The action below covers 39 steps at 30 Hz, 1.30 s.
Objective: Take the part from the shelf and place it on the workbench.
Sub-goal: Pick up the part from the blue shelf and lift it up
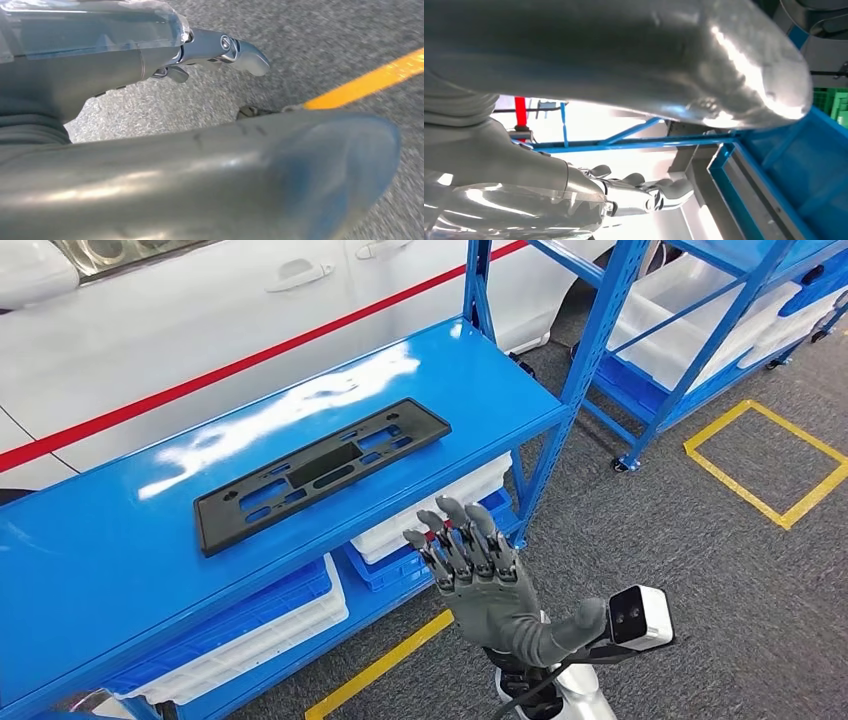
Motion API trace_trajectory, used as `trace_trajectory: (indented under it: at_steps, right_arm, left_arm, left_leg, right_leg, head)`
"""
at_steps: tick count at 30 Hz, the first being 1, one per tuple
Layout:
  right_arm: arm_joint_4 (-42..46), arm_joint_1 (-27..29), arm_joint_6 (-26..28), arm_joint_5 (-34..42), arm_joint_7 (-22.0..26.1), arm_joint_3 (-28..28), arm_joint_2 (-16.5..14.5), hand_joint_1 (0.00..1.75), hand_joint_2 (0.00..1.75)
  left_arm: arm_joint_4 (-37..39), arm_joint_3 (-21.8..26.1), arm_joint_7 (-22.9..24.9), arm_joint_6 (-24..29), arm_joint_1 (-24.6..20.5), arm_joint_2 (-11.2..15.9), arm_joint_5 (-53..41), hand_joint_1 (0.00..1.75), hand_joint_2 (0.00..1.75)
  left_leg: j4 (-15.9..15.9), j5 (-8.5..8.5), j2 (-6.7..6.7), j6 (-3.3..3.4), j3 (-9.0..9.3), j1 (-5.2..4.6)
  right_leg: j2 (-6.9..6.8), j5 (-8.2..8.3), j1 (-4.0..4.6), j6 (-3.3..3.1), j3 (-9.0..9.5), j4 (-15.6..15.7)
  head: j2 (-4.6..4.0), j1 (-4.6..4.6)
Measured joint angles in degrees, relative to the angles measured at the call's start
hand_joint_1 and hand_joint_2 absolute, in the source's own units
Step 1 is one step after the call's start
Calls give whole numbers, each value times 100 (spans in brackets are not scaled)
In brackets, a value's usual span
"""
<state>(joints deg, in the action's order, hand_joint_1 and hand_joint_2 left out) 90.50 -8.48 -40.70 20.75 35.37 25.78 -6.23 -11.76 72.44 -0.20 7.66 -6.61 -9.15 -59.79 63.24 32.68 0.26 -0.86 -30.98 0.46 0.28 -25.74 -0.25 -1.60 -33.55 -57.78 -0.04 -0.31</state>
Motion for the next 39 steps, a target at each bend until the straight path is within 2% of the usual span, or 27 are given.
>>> trace_trajectory:
  at_steps: [2, 3, 4, 5, 6, 7, 8, 9, 12, 14, 15, 17, 18, 19, 20, 21, 22, 24, 25, 28, 30, 32, 33, 34, 35, 37, 39]
  right_arm:
    - [2, 6, 21, -15, 0, -17, 0, 0, 0]
    - [8, 23, 37, -21, -8, -27, 1, 0, 0]
    - [19, 43, 53, -22, -16, -34, 1, 0, 0]
    - [36, 62, 69, -23, -26, -40, 2, 0, 0]
    - [55, 78, 91, -20, -40, -45, 2, 0, 0]
    - [70, 89, 119, -12, -66, -48, 2, 0, 0]
    - [87, 100, 150, -2, -98, -50, 1, 0, 0]
    - [108, 115, 172, 14, -129, -51, 1, 0, 0]
    - [189, 156, 186, 50, -196, -53, 1, 0, 0]
    - [233, 160, 185, 65, -212, -53, 1, 0, 0]
    - [246, 164, 185, 67, -213, -53, 1, 0, 0]
    - [254, 179, 181, 78, -216, -53, 2, 0, 0]
    - [254, 188, 176, 89, -219, -53, 2, 0, 0]
    - [254, 195, 170, 104, -220, -53, 2, 0, 0]
    - [254, 199, 162, 117, -222, -53, 2, 0, 0]
    - [254, 200, 154, 128, -224, -53, 3, 0, 0]
    - [254, 204, 148, 136, -226, -53, 4, 0, 0]
    - [250, 219, 138, 146, -230, -53, 10, 0, 0]
    - [249, 229, 137, 148, -230, -54, 13, 0, 0]
    - [250, 238, 118, 150, -226, -55, 15, 0, 0]
    - [249, 234, 110, 149, -226, -55, 15, 0, 0]
    - [244, 235, 121, 140, -227, -55, 15, 0, 0]
    - [240, 239, 140, 118, -230, -55, 15, 0, 0]
    - [237, 246, 165, 82, -233, -55, 15, 0, 0]
    - [235, 251, 193, 40, -237, -55, 15, 0, 0]
    - [236, 258, 234, -47, -254, -55, 16, 0, 0]
    - [237, 263, 249, -91, -281, -55, 19, 0, 0]
  left_arm:
    - [0, -1, 22, -11, 12, 1, -43, 0, 0]
    - [0, -1, 45, -14, 23, 2, -62, 0, 0]
    - [0, -1, 72, -15, 35, 2, -79, 0, 0]
    - [0, -1, 96, -17, 44, 2, -93, 0, 0]
    - [0, -1, 109, -23, 48, 3, -103, 0, 0]
    - [0, -1, 110, -34, 49, 10, -112, 0, 0]
    - [0, -2, 98, -46, 46, 18, -118, 0, 0]
    - [0, -3, 85, -57, 39, 27, -121, 0, 0]
    - [0, -4, 61, -68, 24, 50, -110, 0, 0]
    - [0, -3, 54, -70, 24, 61, -101, 0, 0]
    - [0, -3, 51, -72, 19, 65, -99, 0, 0]
    - [0, -3, 44, -68, 10, 73, -97, 0, 0]
    - [0, -3, 42, -66, 11, 75, -96, 0, 0]
    - [0, -3, 38, -64, 15, 76, -95, 0, 0]
    - [0, -3, 35, -62, 20, 75, -93, 0, 0]
    - [0, -3, 32, -63, 22, 73, -91, 0, 0]
    - [0, -3, 33, -63, 24, 70, -90, 0, 0]
    - [0, -3, 54, -64, 12, 63, -86, 0, 0]
    - [0, -3, 71, -66, 6, 61, -86, 0, 0]
    - [0, -3, 99, -85, -4, 50, -88, 0, 0]
    - [0, -3, 101, -98, -12, 45, -93, 0, 0]
    - [0, -3, 96, -108, -9, 42, -99, 0, 0]
    - [0, -4, 89, -113, -2, 40, -105, 0, 0]
    - [0, -4, 78, -120, 7, 39, -111, 0, 0]
    - [0, -5, 66, -125, 14, 39, -119, 0, 0]
    - [0, -8, 31, -138, 17, 39, -128, 0, 0]
    - [0, -11, 6, -151, 7, 42, -132, 0, 0]
  left_leg:
    - [795, 224, -3, -16, -500, 4]
    - [1037, 213, -2, -21, -708, 6]
    - [1069, 83, -2, -21, -822, 8]
    - [872, -162, -2, -13, -824, 9]
    - [515, -472, -2, 6, -746, 9]
    - [178, -697, -5, 31, -636, -3]
    - [-125, -828, -6, 62, -525, -16]
    - [-300, -862, -7, 92, -456, -32]
    - [-468, -765, -15, 184, -344, -43]
    - [-564, -725, -20, 245, -199, -21]
    - [-601, -697, -20, 268, -124, -12]
    - [-625, -611, -22, 291, -4, -10]
    - [-626, -558, -25, 286, 57, -7]
    - [-626, -498, -30, 274, 132, 0]
    - [-626, -431, -35, 255, 223, 10]
    - [-626, -360, -40, 231, 320, 22]
    - [-628, -286, -42, 202, 406, 32]
    - [-623, -156, -53, 126, 513, 31]
    - [-623, -115, -54, 84, 545, 25]
    - [-566, -81, -46, -3, 597, 29]
    - [-118, 29, -46, -26, 374, 38]
    - [618, 314, -45, -44, -80, 39]
    - [892, 427, -45, -52, -298, 39]
    - [1003, 436, -45, -54, -449, 39]
    - [929, 315, -45, -45, -514, 36]
    - [271, -251, -44, 26, -402, 15]
    - [-292, -562, -48, 101, -268, -25]
  right_leg:
    - [-1, -88, 20, -43, 101, 6]
    - [9, -140, 29, -49, 160, 6]
    - [22, -195, 37, -51, 229, 6]
    - [35, -256, 42, -46, 311, 5]
    - [45, -323, 46, -37, 398, 6]
    - [49, -388, 56, -19, 471, 6]
    - [55, -445, 63, 6, 521, 1]
    - [56, -485, 65, 32, 546, 3]
    - [54, -498, 53, 111, 563, -51]
    - [41, -511, 42, 167, 429, -357]
    - [35, -575, 28, 201, 247, -655]
    - [28, -801, -10, 265, -272, -1348]
    - [25, -883, -30, 288, -510, -1582]
    - [19, -869, -47, 301, -667, -1644]
    - [11, -725, -61, 309, -723, -1512]
    - [-1, -463, -71, 311, -694, -1222]
    - [-18, -120, -78, 306, -630, -844]
    - [-40, 289, -57, 261, -547, -313]
    - [-38, 353, -47, 221, -542, -208]
    - [-7, 289, -43, 93, -460, -161]
    - [-6, 233, -47, 24, -357, -123]
    - [-6, 156, -29, -26, -277, -114]
    - [1, 115, -15, -42, -235, -114]
    - [14, 73, 1, -52, -185, -114]
    - [29, 32, 16, -58, -129, -115]
    - [49, -48, 40, -55, -7, -113]
    - [54, -104, 57, -31, 60, -120]
  head:
    - [0, -4]
    - [0, -5]
    - [0, -4]
    - [0, -5]
    - [0, -4]
    - [-1, 3]
    - [-1, 3]
    - [-1, 6]
    - [0, 5]
    - [0, 13]
    - [0, 17]
    - [0, 22]
    - [0, 22]
    - [0, 22]
    - [0, 22]
    - [0, 22]
    - [0, 26]
    - [0, 26]
    - [0, 25]
    - [0, 20]
    - [-1, 9]
    - [-1, 1]
    - [-1, 2]
    - [0, 2]
    - [0, 2]
    - [0, 4]
    - [0, 4]
